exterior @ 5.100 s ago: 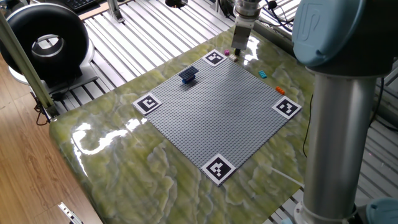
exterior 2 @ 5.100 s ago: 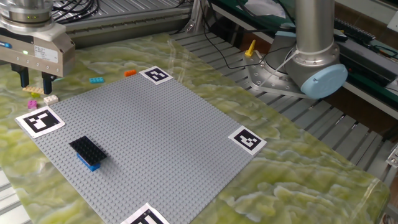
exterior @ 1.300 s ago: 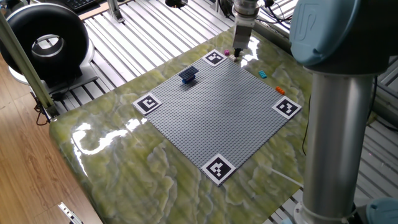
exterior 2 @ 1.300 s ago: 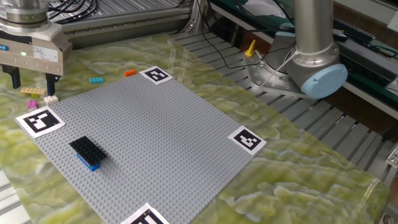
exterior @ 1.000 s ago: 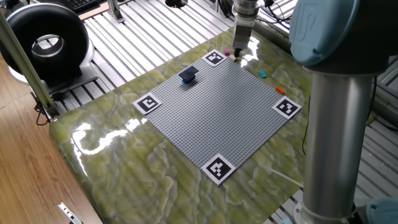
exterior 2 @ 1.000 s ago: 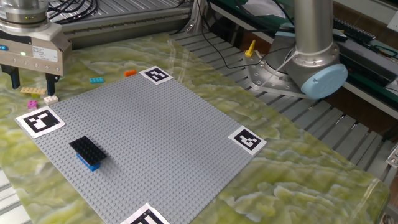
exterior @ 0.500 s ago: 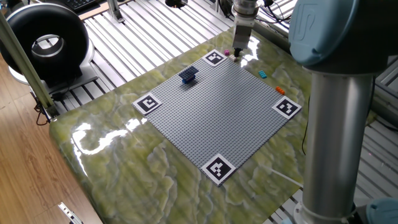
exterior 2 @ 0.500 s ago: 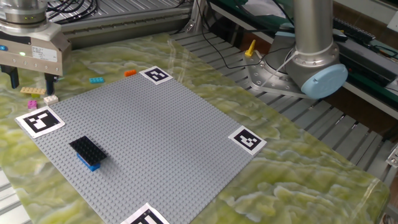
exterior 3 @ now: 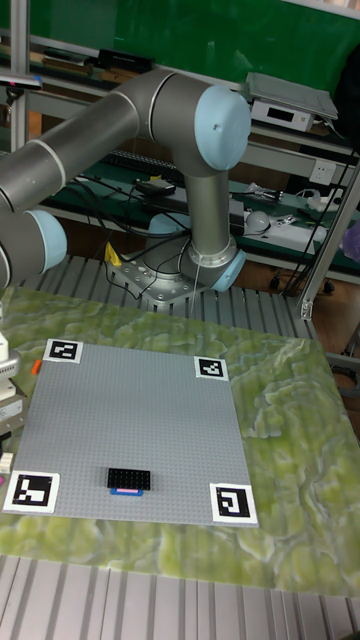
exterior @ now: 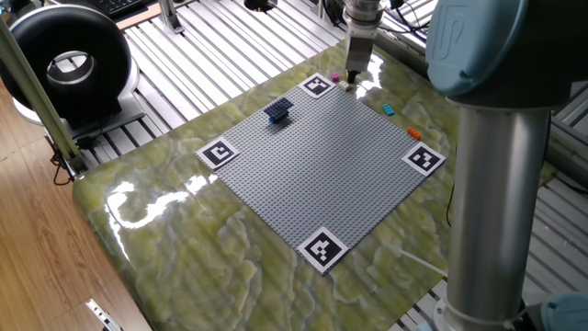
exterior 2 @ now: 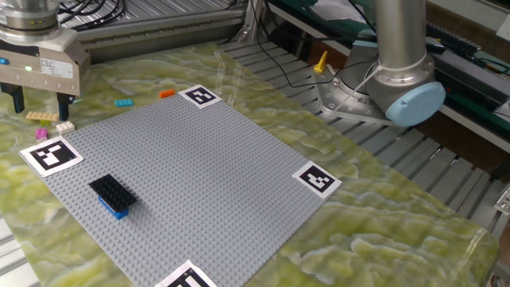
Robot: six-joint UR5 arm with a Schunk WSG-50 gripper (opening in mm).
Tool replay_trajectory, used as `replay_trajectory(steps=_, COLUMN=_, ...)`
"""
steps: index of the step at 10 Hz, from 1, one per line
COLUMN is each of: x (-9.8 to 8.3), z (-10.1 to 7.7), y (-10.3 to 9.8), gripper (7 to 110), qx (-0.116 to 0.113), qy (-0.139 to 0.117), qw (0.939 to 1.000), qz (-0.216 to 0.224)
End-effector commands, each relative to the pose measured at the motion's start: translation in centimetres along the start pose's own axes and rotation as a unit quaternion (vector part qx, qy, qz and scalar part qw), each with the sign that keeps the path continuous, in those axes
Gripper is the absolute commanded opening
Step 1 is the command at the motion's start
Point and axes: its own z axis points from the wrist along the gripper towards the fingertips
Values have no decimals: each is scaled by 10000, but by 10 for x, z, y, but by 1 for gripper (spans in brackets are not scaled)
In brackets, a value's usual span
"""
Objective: Stack small Lego blocks one on top of the other
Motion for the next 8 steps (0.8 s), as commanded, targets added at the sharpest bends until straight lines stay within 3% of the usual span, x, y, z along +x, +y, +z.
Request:
replay_trajectory(steps=1, x=-2, z=-1, y=0, gripper=66, qx=-24, qy=-59, qw=10000, qz=36)
replay_trajectory(steps=6, x=-3, z=-1, y=0, gripper=66, qx=-18, qy=-54, qw=10000, qz=58)
replay_trajectory(steps=7, x=-3, z=-1, y=0, gripper=44, qx=-18, qy=-54, qw=10000, qz=58)
replay_trajectory(steps=8, x=-3, z=0, y=0, gripper=44, qx=-18, qy=-54, qw=10000, qz=58)
